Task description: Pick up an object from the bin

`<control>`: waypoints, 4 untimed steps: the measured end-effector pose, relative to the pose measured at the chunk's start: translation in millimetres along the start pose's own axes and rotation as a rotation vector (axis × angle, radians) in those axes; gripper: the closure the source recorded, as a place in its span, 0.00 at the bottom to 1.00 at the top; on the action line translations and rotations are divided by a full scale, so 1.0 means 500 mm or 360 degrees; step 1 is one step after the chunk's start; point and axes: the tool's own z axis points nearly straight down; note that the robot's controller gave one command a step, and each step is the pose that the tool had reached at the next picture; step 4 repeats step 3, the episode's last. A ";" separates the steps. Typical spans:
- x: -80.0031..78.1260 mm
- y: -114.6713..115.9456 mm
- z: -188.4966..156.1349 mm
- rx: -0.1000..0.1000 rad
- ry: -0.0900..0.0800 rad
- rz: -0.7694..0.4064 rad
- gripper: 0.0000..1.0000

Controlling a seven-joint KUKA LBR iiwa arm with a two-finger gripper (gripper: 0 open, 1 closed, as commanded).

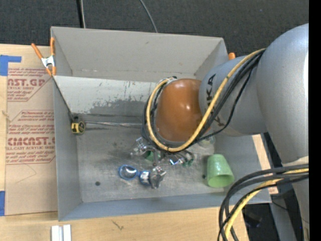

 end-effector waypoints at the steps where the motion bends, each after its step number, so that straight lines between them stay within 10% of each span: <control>1: 0.004 -0.041 0.042 0.0000 -0.0019 0.0324 0.00; 2: 0.006 -0.043 0.040 0.0003 -0.0014 0.0325 1.00; 3: 0.035 -0.021 -0.233 0.0008 -0.0016 0.0312 1.00; 4: 0.035 -0.021 -0.233 0.0008 -0.0016 0.0312 1.00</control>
Offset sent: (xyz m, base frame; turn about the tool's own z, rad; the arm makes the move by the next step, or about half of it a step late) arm 0.0057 -0.0232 -0.0243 0.2061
